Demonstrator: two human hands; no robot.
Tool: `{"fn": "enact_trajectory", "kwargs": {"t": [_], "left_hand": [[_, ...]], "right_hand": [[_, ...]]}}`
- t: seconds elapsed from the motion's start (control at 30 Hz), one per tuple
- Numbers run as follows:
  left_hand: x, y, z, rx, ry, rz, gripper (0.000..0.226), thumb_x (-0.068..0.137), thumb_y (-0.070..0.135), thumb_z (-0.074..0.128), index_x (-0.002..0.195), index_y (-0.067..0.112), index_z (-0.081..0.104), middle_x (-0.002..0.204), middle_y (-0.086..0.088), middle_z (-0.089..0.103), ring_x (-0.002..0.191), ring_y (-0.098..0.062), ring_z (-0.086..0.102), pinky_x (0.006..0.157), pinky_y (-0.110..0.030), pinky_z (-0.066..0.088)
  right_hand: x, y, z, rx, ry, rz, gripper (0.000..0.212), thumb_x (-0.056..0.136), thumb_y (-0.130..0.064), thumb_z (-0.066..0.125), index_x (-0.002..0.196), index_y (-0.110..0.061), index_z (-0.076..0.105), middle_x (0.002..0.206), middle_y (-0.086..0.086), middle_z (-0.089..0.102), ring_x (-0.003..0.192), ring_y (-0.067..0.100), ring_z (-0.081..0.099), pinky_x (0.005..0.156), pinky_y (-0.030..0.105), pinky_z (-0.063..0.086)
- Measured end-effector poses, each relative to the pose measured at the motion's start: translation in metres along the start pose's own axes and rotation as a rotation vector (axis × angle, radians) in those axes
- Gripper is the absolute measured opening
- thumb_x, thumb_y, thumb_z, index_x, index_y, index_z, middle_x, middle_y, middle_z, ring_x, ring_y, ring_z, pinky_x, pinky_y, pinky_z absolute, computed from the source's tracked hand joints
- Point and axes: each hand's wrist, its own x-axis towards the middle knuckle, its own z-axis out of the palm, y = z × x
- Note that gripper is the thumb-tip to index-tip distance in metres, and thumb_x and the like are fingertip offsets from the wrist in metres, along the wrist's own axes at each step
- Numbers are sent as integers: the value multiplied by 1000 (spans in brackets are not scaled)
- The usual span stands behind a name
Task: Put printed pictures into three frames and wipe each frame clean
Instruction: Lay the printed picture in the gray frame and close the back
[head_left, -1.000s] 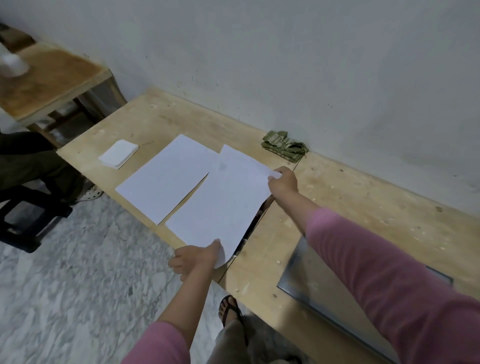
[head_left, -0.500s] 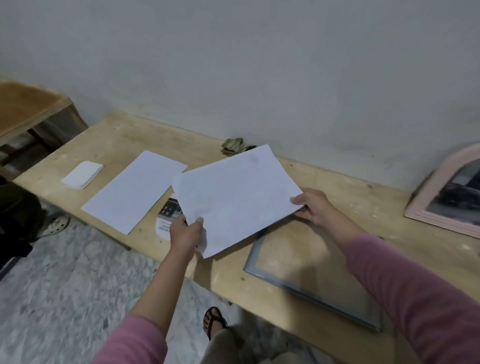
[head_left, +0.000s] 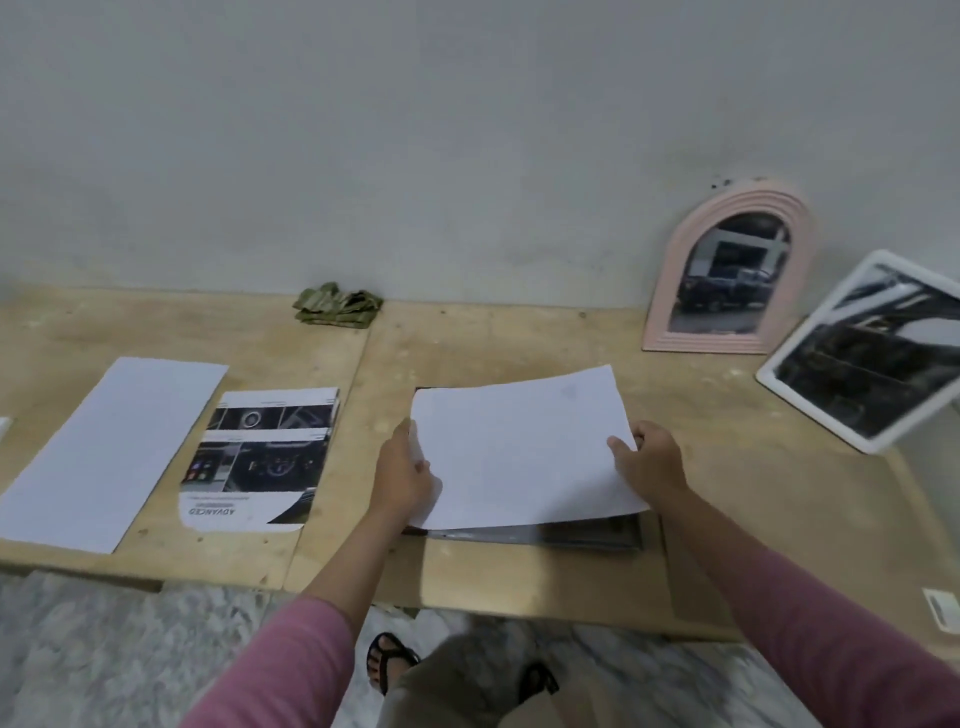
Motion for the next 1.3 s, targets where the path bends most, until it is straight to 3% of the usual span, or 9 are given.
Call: {"fn": "enact_trajectory", "kwargs": {"t": [0.1,0.3,0.37,0.5,0.67,0.77,0.87,1.07,1.3], "left_hand": [[1,-9,11,131,-56,55,60,88,-3,44,146,10,33,137,-17,39,125,-33,42,96,-31,36],[-2,-9,14,448,14,177,28,72,0,51,99,4,56,99,-9,39,83,-34,47,62,-36,44],[-1,-13,16,552,89,210,25,67,-1,54,92,4,57,97,-13,42,78,-31,43,58,-32,36],[-2,-22,23,671,158,229,27,61,-2,60,87,6,60,99,-18,48,83,-35,47,65,-35,30],[0,-23,23,760,131,256,29,63,13,53,90,7,60,107,-17,54,90,-37,52,78,-44,38],[1,-23,26,705,45,294,52,80,33,48,123,3,52,140,-20,44,125,-41,43,103,-60,29],[3,-29,32,710,-100,371,82,90,61,28,152,9,14,161,-10,4,148,-29,4,115,-51,3],[8,-42,44,810,-212,423,93,80,73,-6,153,16,-4,158,-7,-18,146,-26,-17,115,-45,-6],[16,-42,43,779,-204,429,88,84,70,5,154,17,6,160,-6,-8,147,-22,-12,116,-47,-1]], "right_hand": [[-11,17,3,-80,-1,23,10,88,-16,58,92,-7,56,88,3,56,81,21,48,70,27,32],[-31,33,12,-168,-48,-54,48,88,-10,58,132,0,43,126,14,52,117,29,48,91,30,36],[-34,37,17,-268,-47,-108,51,87,-7,60,134,3,43,127,20,46,117,34,47,95,33,36],[-33,42,25,-444,3,-216,27,78,-4,65,103,5,59,101,21,48,89,38,53,74,32,40],[-33,36,33,-643,107,-241,31,51,-4,80,71,-6,56,88,17,54,69,36,55,56,30,41],[-29,34,38,-687,65,-285,46,56,-14,79,99,-6,64,116,20,58,96,40,60,76,44,51],[-26,35,49,-738,-36,-372,65,81,-41,54,136,-9,44,145,18,42,130,34,44,99,53,38],[-28,44,61,-769,-146,-280,67,86,-54,31,140,-14,36,148,16,37,137,27,23,107,48,15],[-25,45,59,-697,-128,-310,82,80,-62,4,151,-22,7,160,4,-7,147,20,-7,117,50,5]]}}
